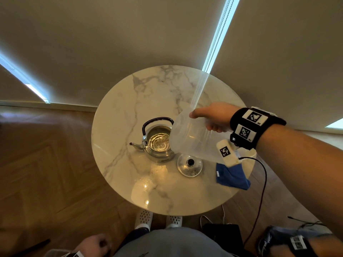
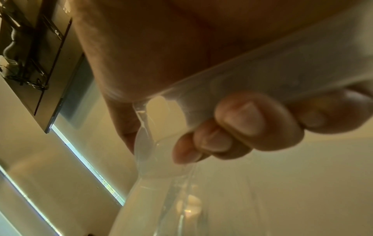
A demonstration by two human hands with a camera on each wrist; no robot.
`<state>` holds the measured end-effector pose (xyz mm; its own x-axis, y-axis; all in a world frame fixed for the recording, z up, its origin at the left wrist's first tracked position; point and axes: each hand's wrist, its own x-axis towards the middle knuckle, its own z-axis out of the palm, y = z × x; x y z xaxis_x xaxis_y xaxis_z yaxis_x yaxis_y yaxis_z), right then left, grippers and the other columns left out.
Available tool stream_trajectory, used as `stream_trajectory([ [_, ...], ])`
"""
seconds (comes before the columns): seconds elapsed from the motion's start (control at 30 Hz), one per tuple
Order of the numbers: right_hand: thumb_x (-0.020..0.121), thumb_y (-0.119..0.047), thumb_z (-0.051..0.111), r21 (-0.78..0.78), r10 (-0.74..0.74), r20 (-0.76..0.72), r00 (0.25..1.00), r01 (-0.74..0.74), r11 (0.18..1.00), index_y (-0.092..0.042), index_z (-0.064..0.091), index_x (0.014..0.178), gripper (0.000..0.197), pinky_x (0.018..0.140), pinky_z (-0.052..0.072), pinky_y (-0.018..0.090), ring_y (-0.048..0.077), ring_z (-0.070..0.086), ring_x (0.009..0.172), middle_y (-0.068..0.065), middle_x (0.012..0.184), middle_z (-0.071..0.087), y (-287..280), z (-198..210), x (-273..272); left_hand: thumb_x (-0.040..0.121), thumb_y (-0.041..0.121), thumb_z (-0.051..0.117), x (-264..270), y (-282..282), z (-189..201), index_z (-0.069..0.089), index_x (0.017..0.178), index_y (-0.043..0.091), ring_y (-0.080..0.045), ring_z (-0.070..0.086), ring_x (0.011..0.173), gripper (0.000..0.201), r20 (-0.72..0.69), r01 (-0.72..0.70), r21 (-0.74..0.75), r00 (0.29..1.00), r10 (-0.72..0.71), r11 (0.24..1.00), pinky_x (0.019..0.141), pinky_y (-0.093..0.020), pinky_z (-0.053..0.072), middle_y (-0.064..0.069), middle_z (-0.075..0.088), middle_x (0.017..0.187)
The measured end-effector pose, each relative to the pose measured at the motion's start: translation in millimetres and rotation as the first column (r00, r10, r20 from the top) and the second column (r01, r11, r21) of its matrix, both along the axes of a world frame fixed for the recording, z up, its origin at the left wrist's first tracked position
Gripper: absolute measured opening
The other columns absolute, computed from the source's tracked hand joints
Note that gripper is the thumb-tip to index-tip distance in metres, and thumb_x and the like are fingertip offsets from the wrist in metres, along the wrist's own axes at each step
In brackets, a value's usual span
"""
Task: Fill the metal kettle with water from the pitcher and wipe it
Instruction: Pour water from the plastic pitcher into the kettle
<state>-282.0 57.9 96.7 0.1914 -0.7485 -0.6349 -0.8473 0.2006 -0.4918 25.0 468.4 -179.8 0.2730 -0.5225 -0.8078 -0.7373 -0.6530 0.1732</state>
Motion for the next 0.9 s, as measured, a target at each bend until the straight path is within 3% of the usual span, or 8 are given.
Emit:
stream_trajectory([
  [0.17, 0.078, -0.067, 0.071, 0.019, -0.007, 0.035, 0.999, 0.007, 1.0, -0.008, 0.072, 0.087, 0.059, 0.054, 0.039, 0.031, 0.019, 0.047, 0.053, 0.008, 0.066, 0.06, -1.2, -3.0, -6.2, 0.079, 0.046, 0.071, -13.8, -12.2, 21.4, 0.059, 0.069, 0.048, 0.0, 0.052, 0.082, 0.016, 0.009, 0.071, -0.093, 0.997, -0.071, 0.993, 0.075, -0.012, 0.033, 0.015, 0.06, 0.079],
  [0.3, 0.078, -0.064, 0.072, 0.045, -0.045, 0.095, 0.994, 0.041, 0.998, -0.008, 0.071, 0.092, 0.058, 0.05, 0.039, 0.029, 0.017, 0.046, 0.048, 0.006, 0.061, 0.059, -1.1, -9.0, -14.1, 0.082, 0.05, 0.066, -14.7, -29.1, 24.4, 0.059, 0.072, 0.039, -0.005, 0.062, 0.091, 0.016, -0.026, 0.109, -0.104, 0.993, -0.112, 0.989, 0.078, -0.015, 0.04, 0.01, 0.064, 0.085],
  [0.4, 0.077, -0.063, 0.075, 0.077, -0.098, 0.169, 0.981, 0.086, 0.993, -0.006, 0.072, 0.097, 0.06, 0.051, 0.041, 0.029, 0.016, 0.048, 0.049, 0.005, 0.062, 0.06, 0.8, -17.6, -25.0, 0.088, 0.046, 0.062, -24.9, -60.1, 42.9, 0.051, 0.069, 0.037, -0.002, 0.06, 0.078, 0.024, -0.031, 0.137, -0.161, 0.989, -0.143, 0.977, 0.068, -0.017, 0.043, 0.012, 0.06, 0.073],
  [0.5, 0.077, -0.058, 0.077, 0.113, -0.148, 0.281, 0.948, 0.121, 0.986, -0.008, 0.07, 0.092, 0.053, 0.052, 0.041, 0.03, 0.016, 0.048, 0.048, 0.006, 0.061, 0.06, 5.3, -28.6, -39.4, 0.089, 0.042, 0.062, -39.7, -106.5, 81.0, 0.061, 0.079, 0.039, 0.003, 0.063, 0.074, 0.01, -0.078, 0.167, -0.311, 0.977, -0.2, 0.936, 0.072, -0.019, 0.051, 0.016, 0.067, 0.076],
  [0.63, 0.083, -0.053, 0.073, 0.143, -0.197, 0.441, 0.875, 0.148, 0.978, -0.01, 0.064, 0.076, 0.045, 0.055, 0.04, 0.031, 0.018, 0.046, 0.049, 0.007, 0.06, 0.054, 17.4, -37.0, -61.2, 0.093, 0.041, 0.06, -62.1, -182.5, 138.9, 0.069, 0.095, 0.037, 0.003, 0.067, 0.08, 0.01, -0.214, -0.038, -0.534, 0.972, -0.092, 0.845, 0.077, -0.022, 0.054, 0.016, 0.073, 0.085],
  [0.73, 0.068, -0.066, 0.078, 0.146, -0.223, 0.533, 0.816, 0.171, 0.974, -0.015, 0.06, 0.064, 0.055, 0.061, 0.042, 0.035, 0.021, 0.047, 0.053, 0.008, 0.059, 0.053, 27.6, -43.9, -77.2, 0.096, 0.044, 0.054, -88.9, -232.5, 180.5, 0.072, 0.099, 0.029, -0.008, 0.071, 0.084, 0.023, -0.429, -0.288, -0.596, 0.903, 0.005, 0.75, 0.08, -0.033, 0.058, 0.005, 0.075, 0.09],
  [0.8, 0.056, -0.074, 0.08, 0.162, -0.267, 0.617, 0.741, 0.213, 0.964, -0.009, 0.065, 0.077, 0.07, 0.064, 0.041, 0.039, 0.024, 0.047, 0.056, 0.009, 0.062, 0.053, 33.5, -51.0, -87.8, 0.097, 0.047, 0.053, -107.3, -257.5, 201.3, 0.074, 0.097, 0.022, -0.021, 0.073, 0.09, 0.032, -0.591, -0.484, -0.535, 0.8, 0.102, 0.692, 0.085, -0.043, 0.059, -0.002, 0.076, 0.096],
  [0.9, 0.058, -0.075, 0.079, 0.188, -0.325, 0.741, 0.587, 0.283, 0.941, 0.007, 0.067, 0.101, 0.093, 0.072, 0.038, 0.044, 0.03, 0.046, 0.062, 0.013, 0.068, 0.052, 41.9, -60.2, -99.8, 0.085, 0.063, 0.056, -133.2, -282.6, 223.3, 0.072, 0.097, 0.019, -0.031, 0.07, 0.099, 0.048, -0.712, -0.621, -0.437, 0.681, 0.172, 0.651, 0.09, -0.052, 0.055, -0.003, 0.074, 0.098],
])
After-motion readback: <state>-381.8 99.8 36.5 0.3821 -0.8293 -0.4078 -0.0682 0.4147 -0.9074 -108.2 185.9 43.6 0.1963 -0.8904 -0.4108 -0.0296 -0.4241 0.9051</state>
